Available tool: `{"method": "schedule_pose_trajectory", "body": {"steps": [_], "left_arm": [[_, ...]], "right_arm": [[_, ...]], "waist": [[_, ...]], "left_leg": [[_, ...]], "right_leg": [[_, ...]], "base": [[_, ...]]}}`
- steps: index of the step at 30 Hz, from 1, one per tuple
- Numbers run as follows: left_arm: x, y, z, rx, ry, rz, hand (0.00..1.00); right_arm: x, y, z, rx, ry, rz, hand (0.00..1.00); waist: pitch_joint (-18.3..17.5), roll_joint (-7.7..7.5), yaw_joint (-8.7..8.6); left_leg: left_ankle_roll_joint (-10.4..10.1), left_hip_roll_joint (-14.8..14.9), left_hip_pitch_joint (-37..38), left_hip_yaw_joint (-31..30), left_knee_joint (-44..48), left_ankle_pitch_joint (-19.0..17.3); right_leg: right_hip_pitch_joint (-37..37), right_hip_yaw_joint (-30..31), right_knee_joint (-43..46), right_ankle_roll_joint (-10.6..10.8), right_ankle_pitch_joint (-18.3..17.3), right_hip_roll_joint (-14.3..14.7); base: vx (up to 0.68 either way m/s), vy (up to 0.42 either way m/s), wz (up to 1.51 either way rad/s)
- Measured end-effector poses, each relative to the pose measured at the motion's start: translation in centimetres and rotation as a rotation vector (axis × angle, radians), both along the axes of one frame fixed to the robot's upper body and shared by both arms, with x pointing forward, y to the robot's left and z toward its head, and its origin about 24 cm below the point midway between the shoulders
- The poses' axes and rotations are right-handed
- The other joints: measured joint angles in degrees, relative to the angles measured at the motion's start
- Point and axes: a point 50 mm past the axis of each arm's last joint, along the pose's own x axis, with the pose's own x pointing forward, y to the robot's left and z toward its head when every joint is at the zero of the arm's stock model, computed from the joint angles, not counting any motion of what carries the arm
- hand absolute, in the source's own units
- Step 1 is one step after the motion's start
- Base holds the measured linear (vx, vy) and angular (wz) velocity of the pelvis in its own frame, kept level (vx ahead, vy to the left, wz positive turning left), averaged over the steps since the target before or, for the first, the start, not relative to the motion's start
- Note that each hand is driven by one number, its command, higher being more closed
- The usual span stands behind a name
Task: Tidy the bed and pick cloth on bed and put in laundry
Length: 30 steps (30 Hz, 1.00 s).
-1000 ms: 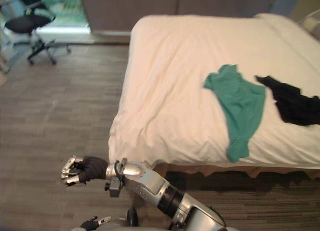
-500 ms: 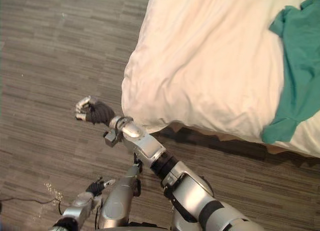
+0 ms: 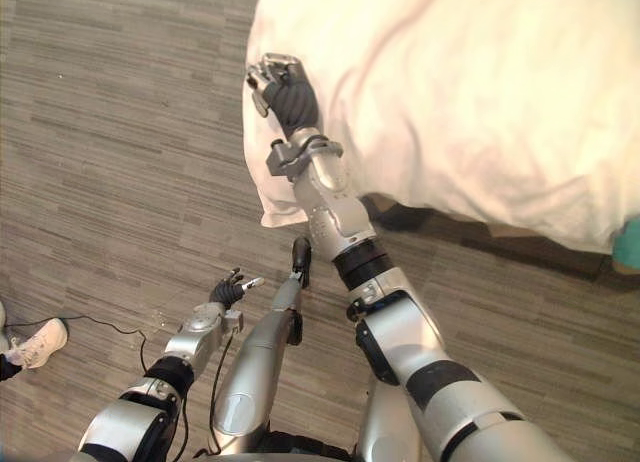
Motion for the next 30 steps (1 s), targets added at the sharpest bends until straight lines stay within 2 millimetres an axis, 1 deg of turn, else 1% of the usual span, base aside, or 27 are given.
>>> {"method": "schedule_pose_trajectory", "body": {"steps": [3,4,6,8,9,11,12,13,15,16,17,18,19,21,22,23,24,25,26,27,28,29,30], "left_arm": [[1.0,-1.8,1.4,-0.058,-0.047,0.005,0.0],[1.6,-2.8,2.5,-0.136,-0.09,0.032,0.0],[2.0,-3.1,3.3,-0.177,-0.117,0.059,0.0],[2.7,-3.4,4.3,-0.262,-0.14,0.121,0.0],[2.9,-3.4,4.6,-0.298,-0.144,0.15,0.0],[3.0,-3.8,5.0,-0.346,-0.152,0.176,0.0],[3.1,-4.0,5.2,-0.362,-0.158,0.182,0.0],[3.1,-4.2,5.3,-0.371,-0.16,0.187,0.0],[3.3,-4.6,5.7,-0.37,-0.16,0.198,0.0],[3.4,-4.6,5.7,-0.369,-0.16,0.205,0.0],[3.5,-4.6,5.8,-0.361,-0.157,0.212,0.0],[3.4,-4.5,5.5,-0.355,-0.135,0.223,0.0],[3.3,-4.6,5.4,-0.353,-0.128,0.226,0.0],[3.2,-4.9,5.0,-0.35,-0.096,0.228,0.0],[3.2,-5.0,4.9,-0.35,-0.091,0.227,0.0],[3.1,-5.1,4.7,-0.354,-0.083,0.23,0.0],[3.0,-5.0,4.6,-0.362,-0.078,0.243,0.0],[2.9,-4.9,4.5,-0.364,-0.076,0.248,0.0],[2.9,-4.5,4.4,-0.369,-0.073,0.264,0.0],[2.8,-4.2,4.2,-0.364,-0.071,0.271,0.0],[2.8,-3.9,4.1,-0.357,-0.069,0.275,0.0],[2.7,-3.5,3.8,-0.352,-0.051,0.28,0.0],[2.6,-3.5,3.7,-0.361,-0.041,0.282,0.0]], "right_arm": [[-0.4,0.9,-0.1,-0.028,0.003,0.037,1.0],[-0.6,1.7,-0.7,-0.061,0.019,0.066,1.0],[-0.8,2.2,-1.1,-0.082,0.027,0.083,1.0],[-1.0,3.1,-2.2,-0.135,0.046,0.109,1.0],[-0.9,3.4,-3.1,-0.159,0.07,0.117,1.0],[-1.2,4.0,-5.7,-0.209,0.144,0.148,1.0],[-1.4,4.2,-7.6,-0.251,0.192,0.157,1.0],[-1.5,4.2,-8.6,-0.275,0.22,0.161,1.0],[-1.8,4.0,-12.4,-0.361,0.331,0.17,1.0],[-1.9,3.8,-13.3,-0.371,0.359,0.17,1.0],[-2.1,3.3,-14.6,-0.381,0.398,0.164,1.0],[-2.1,3.1,-15.1,-0.379,0.411,0.163,1.0],[-2.0,2.9,-15.3,-0.376,0.418,0.162,1.0],[-1.6,1.4,-16.3,-0.328,0.467,0.129,1.0],[-1.5,0.9,-16.6,-0.305,0.481,0.119,1.0],[-1.3,-0.2,-17.3,-0.252,0.513,0.094,1.0],[-1.2,-1.4,-17.8,-0.191,0.54,0.064,1.0],[-1.2,-2.1,-18.2,-0.159,0.553,0.048,1.0],[-1.3,-3.5,-18.9,-0.101,0.57,0.012,1.0],[-1.6,-5.1,-19.9,-0.036,0.594,-0.022,1.0],[-1.8,-5.8,-20.3,-0.004,0.604,-0.04,1.0],[-2.3,-7.6,-21.1,0.073,0.612,-0.086,1.0],[-2.6,-8.6,-21.4,0.107,0.605,-0.108,1.0]], "waist": [[0.5,0.99,0.09],[0.5,1.69,0.06],[0.5,1.87,0.08],[0.5,2.0,-0.32],[0.5,2.0,-0.65],[0.5,2.0,-1.97],[0.5,1.97,-2.55],[0.5,1.95,-2.81],[0.5,1.84,-4.11],[0.5,1.81,-4.68],[0.4,1.76,-5.77],[0.4,1.4,-6.88],[0.3,1.06,-7.18],[0.3,0.87,-8.18],[0.2,0.77,-8.38],[0.0,0.27,-8.57],[0.0,0.11,-8.99],[-0.1,-0.13,-9.39],[-0.5,-0.86,-10.13],[-1.1,-1.98,-10.87],[-1.3,-2.38,-11.23],[-1.6,-2.97,-11.94],[-1.6,-3.08,-12.28]], "left_leg": [[0.0,-0.1,-1.2,0.8,0.0,0.5],[-0.3,-0.4,-2.3,1.4,0.1,0.4],[-0.2,-0.2,-3.4,2.4,0.1,0.1],[-0.2,0.7,-5.3,5.6,0.2,0.2],[-0.2,1.0,-5.9,6.8,0.3,0.2],[-0.3,1.3,-6.9,8.4,1.6,0.3],[-0.1,1.3,-7.0,8.7,2.0,0.1],[0.1,1.3,-7.0,8.8,2.2,0.2],[0.4,1.3,-7.0,9.8,3.1,-0.2],[0.4,1.3,-7.0,10.2,3.3,-0.2],[0.5,1.4,-6.8,10.5,3.4,-0.3],[0.7,1.4,-6.7,10.8,3.6,-0.4],[0.7,1.5,-6.6,11.1,3.7,-0.5],[1.1,1.8,-4.9,12.1,4.0,-1.0],[1.0,1.9,-4.2,12.5,4.1,-1.3],[1.2,2.3,-2.6,13.7,4.1,-1.9],[1.3,2.7,-1.1,14.7,4.1,-2.6],[1.3,2.7,-0.4,15.0,4.2,-2.9],[1.4,2.8,0.9,16.0,4.1,-3.4],[1.8,3.0,2.0,16.9,4.2,-3.8],[1.8,3.0,2.8,17.4,4.2,-4.0],[2.2,3.0,4.4,18.1,4.0,-4.3],[2.3,3.0,5.5,18.5,3.9,-4.5]], "right_leg": [[-2.4,0.6,2.1,-0.5,-0.7,-0.7],[-4.3,0.6,3.8,-0.9,-1.5,-1.5],[-5.9,0.8,4.4,-1.2,-1.8,-1.7],[-8.4,0.9,5.3,-1.5,-2.0,-1.8],[-9.1,0.9,5.7,-1.7,-2.2,-2.0],[-10.0,0.9,6.7,-1.7,-2.8,-2.6],[-10.0,1.0,6.7,-1.6,-2.9,-2.7],[-10.0,1.2,6.8,-1.6,-2.9,-2.7],[-10.0,1.8,6.7,-1.6,-2.9,-2.7],[-9.9,1.9,6.6,-1.5,-2.9,-2.7],[-9.6,1.9,6.5,-1.4,-2.8,-2.7],[-9.5,2.0,6.5,-1.2,-2.6,-2.7],[-9.5,2.3,6.4,-1.1,-2.6,-2.7],[-7.9,3.0,5.4,-0.5,-2.1,-2.1],[-7.3,3.4,4.9,-0.4,-1.8,-1.9],[-5.9,4.2,3.5,-0.1,-1.1,-1.2],[-4.3,4.9,2.0,0.4,-0.4,-0.5],[-3.5,5.1,1.3,0.6,-0.1,-0.3],[-2.2,5.8,0.2,0.9,0.4,0.1],[-1.2,6.8,-1.1,1.0,1.3,0.6],[-0.4,7.0,-1.7,1.2,1.6,0.8],[1.2,7.7,-2.9,1.8,2.2,1.2],[2.2,8.1,-3.5,2.0,2.5,1.3]], "base": [[-0.02,-0.045,-0.03],[-0.03,-0.042,0.02],[-0.02,-0.044,-0.01],[0.0,-0.058,0.0],[0.02,-0.05,0.07],[0.05,-0.025,0.1],[0.06,-0.003,0.04],[0.07,0.005,-0.03],[0.04,0.014,-0.09],[0.02,0.02,-0.08],[0.01,0.019,-0.07],[0.0,0.015,-0.09],[-0.01,0.01,-0.17],[-0.03,0.017,-0.25],[-0.03,0.039,-0.42],[-0.02,0.058,-0.53],[-0.02,0.07,-0.53],[-0.01,0.081,-0.44],[0.0,0.08,-0.47],[0.02,0.08,-0.46],[0.04,0.077,-0.42],[0.04,0.069,-0.29],[0.06,0.09,-0.39]]}}
